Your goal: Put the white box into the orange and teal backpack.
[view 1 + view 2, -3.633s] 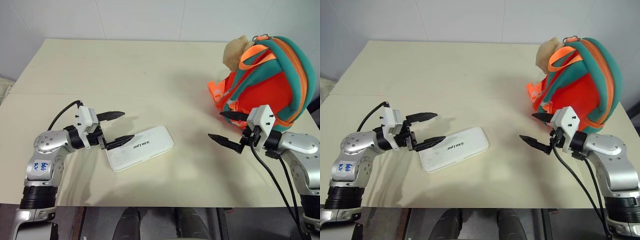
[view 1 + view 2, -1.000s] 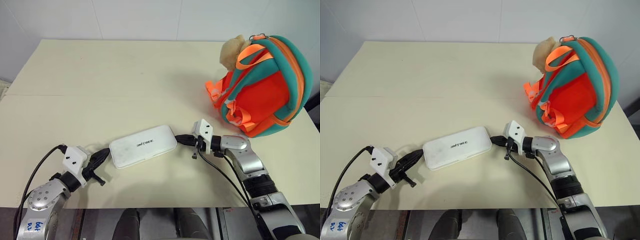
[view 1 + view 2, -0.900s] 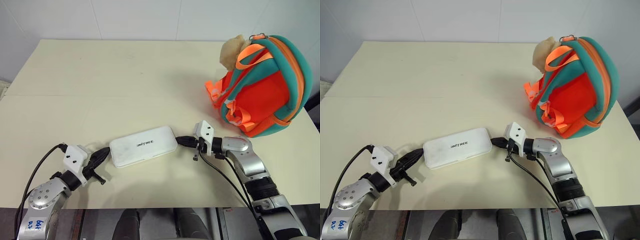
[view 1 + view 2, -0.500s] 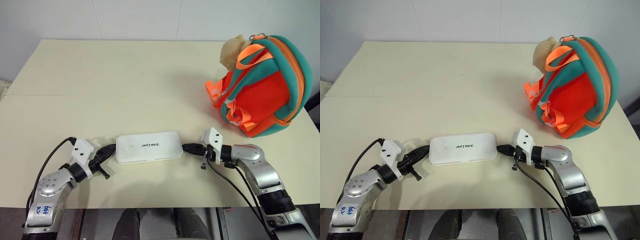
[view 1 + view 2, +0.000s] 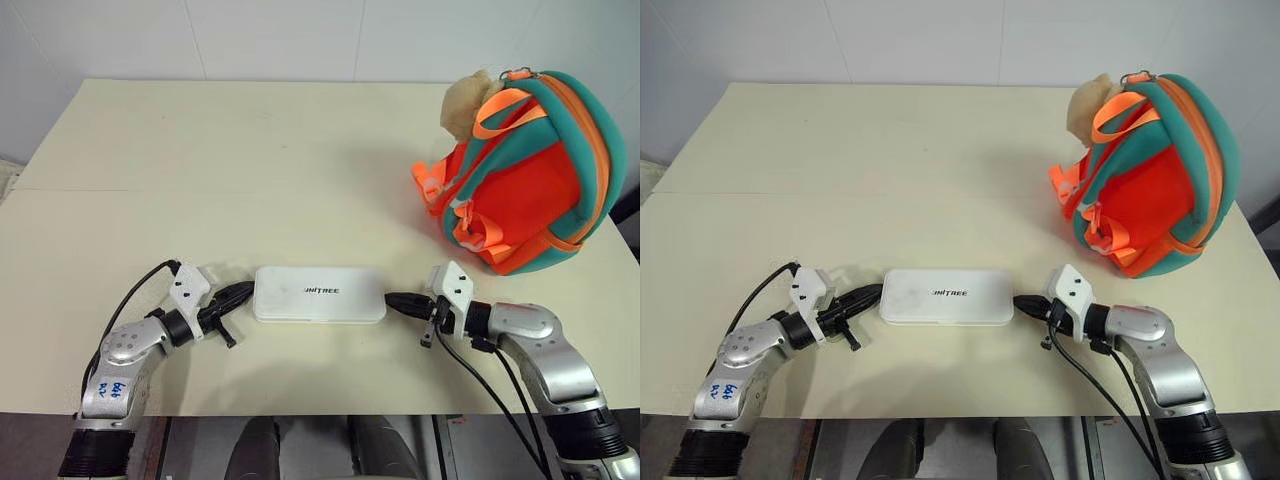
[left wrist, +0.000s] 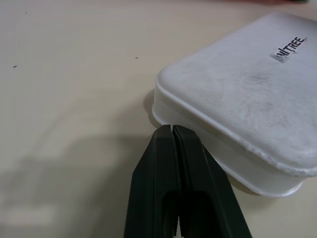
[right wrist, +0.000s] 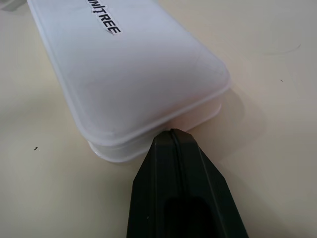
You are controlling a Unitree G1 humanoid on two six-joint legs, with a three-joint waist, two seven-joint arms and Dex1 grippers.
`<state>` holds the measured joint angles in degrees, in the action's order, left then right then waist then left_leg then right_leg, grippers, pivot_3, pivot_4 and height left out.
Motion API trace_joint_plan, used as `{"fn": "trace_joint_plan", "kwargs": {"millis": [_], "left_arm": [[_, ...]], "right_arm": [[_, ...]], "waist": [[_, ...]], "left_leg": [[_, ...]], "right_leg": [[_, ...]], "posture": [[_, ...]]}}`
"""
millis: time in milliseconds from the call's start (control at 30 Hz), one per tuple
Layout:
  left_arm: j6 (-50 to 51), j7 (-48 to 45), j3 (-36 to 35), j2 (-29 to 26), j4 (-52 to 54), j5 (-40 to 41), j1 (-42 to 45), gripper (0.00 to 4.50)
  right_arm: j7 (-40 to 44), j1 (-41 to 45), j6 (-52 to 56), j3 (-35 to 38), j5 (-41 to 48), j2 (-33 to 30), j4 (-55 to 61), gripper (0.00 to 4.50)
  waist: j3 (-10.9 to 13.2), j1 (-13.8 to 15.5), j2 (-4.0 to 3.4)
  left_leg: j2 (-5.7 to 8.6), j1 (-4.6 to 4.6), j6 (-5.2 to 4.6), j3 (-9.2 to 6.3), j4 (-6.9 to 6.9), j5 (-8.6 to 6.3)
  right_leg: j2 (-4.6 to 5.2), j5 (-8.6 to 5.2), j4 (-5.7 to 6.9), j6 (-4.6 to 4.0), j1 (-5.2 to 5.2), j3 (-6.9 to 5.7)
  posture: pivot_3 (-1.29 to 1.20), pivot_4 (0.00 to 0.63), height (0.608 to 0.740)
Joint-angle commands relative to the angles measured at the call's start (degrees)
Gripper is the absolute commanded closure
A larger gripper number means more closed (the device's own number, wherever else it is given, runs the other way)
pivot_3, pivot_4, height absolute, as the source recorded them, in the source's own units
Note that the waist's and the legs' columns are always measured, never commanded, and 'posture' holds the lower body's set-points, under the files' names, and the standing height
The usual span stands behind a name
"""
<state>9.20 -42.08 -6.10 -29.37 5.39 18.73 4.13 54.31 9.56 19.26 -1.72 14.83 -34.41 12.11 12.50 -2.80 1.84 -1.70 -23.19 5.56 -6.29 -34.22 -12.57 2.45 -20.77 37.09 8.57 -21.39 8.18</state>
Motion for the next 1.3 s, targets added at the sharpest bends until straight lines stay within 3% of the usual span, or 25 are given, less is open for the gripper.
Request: {"fn": "trace_joint_plan", "kwargs": {"millis": [33, 233, 400, 500, 633, 833, 933, 1133, 1300], "left_arm": [[-0.91, -1.25, 1.35, 0.35, 0.06, -0.12, 0.80, 4.44], [0.36, -1.75, -2.12, -2.80, 2.60, 0.87, -2.55, 4.44], [2.79, -3.44, -6.72, -6.93, 3.59, 3.39, -4.72, 4.44], [5.00, -4.51, -9.14, -9.41, 2.24, 5.00, -4.00, 3.93], [13.90, -4.88, -11.78, -10.89, 0.54, 11.12, -0.32, 2.65], [39.60, -4.87, -13.04, -13.85, 0.93, 25.91, 6.64, 0.63], [45.51, -4.69, -12.62, -15.03, -1.09, 28.06, 9.83, 0.02], [58.66, -6.61, -8.17, -16.77, -8.88, 30.07, 17.42, 0.02], [69.22, -9.23, -1.81, -18.65, -14.97, 29.48, 24.01, 0.02]], "right_arm": [[0.33, -0.68, 1.39, 0.86, 2.54, -0.90, 3.70, 4.50], [0.01, -0.80, 3.62, 2.38, 2.86, -3.30, 3.76, 4.50], [6.31, -0.02, 5.86, 5.96, 9.20, -8.06, 3.33, 4.50], [8.70, 0.87, 9.41, 8.15, 13.29, -10.90, 2.86, 3.63], [8.31, 4.19, 14.84, 10.43, 16.86, -12.87, 1.88, 2.24], [5.18, 8.15, 33.07, 10.18, 24.86, -16.31, 4.98, 0.03], [2.55, 10.56, 41.22, 11.03, 29.68, -16.13, 6.44, 0.00], [-3.17, 14.17, 50.68, 11.50, 35.91, -13.73, 8.14, 0.00], [-4.47, 13.71, 51.00, 9.97, 37.01, -13.35, 10.24, 0.00]], "waist": [[0.00, 0.04, 0.00], [0.00, -0.04, 0.00], [0.00, -0.10, 0.00], [0.00, -0.05, 0.00], [0.00, 0.03, 0.00], [0.01, -0.15, 0.00], [0.01, -0.38, 0.00], [0.01, -0.39, 0.00], [0.01, -0.09, 0.00]], "left_leg": [[0.00, 0.00, 0.00, 0.00, 0.00, 0.00], [0.00, 0.00, 0.00, 0.00, 0.00, 0.00], [-0.02, 0.00, 0.00, 0.00, 0.01, 0.00], [-0.01, 0.00, -0.01, 0.00, 0.00, 0.00], [-0.01, 0.00, -0.01, 0.00, -0.01, 0.00], [-0.02, -0.06, -0.01, -0.03, 0.02, 0.00], [-0.02, -0.08, -0.02, -0.05, 0.05, -0.01], [-0.02, -0.06, -0.02, -0.04, 0.04, -0.01], [-0.01, -0.13, -0.01, -0.07, 0.07, -0.01]], "right_leg": [[0.00, 0.00, 0.00, 0.00, 0.00, 0.00], [0.00, 0.00, 0.00, 0.00, 0.00, 0.01], [-0.01, -0.01, 0.00, -0.01, -0.01, 0.01], [0.00, -0.01, -0.02, -0.01, 0.01, 0.01], [0.00, -0.01, -0.01, -0.01, 0.01, 0.00], [-0.01, -0.01, 0.00, 0.00, -0.07, -0.01], [-0.01, -0.02, -0.02, -0.01, -0.09, -0.02], [-0.04, -0.02, 0.02, -0.02, -0.12, -0.02], [-0.03, -0.03, -0.08, -0.02, -0.14, -0.07]], "posture": [[0.00, 0.150, 0.740], [0.00, 0.150, 0.740], [0.00, 0.150, 0.740], [0.00, 0.150, 0.740], [0.00, 0.150, 0.740], [0.00, 0.150, 0.740], [0.00, 0.150, 0.740], [0.00, 0.150, 0.740], [0.00, 0.150, 0.740]]}}
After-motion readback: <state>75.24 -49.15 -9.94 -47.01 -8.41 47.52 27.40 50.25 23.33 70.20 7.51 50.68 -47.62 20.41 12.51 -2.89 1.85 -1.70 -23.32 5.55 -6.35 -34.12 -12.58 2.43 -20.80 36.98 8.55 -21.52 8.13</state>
